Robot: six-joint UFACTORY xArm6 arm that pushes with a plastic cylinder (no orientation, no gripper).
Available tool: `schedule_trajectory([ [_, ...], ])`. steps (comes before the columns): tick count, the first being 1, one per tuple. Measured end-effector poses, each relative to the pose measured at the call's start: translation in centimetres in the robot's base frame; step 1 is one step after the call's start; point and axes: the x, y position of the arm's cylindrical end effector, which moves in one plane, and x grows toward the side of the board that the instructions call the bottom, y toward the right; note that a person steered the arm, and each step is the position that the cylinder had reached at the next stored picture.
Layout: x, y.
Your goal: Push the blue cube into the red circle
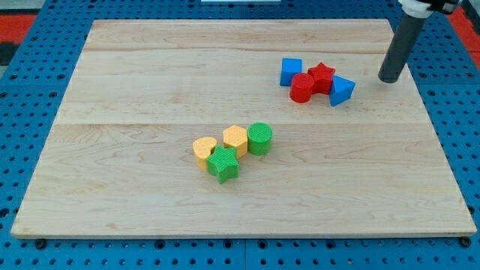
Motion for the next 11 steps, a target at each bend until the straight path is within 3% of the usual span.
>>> schedule_trajectory([
  [2, -2.7, -2.6],
  [3, -7.2, -7.5],
  [5, -8.0, -17.9],
  [11, -3.2, -18.2],
])
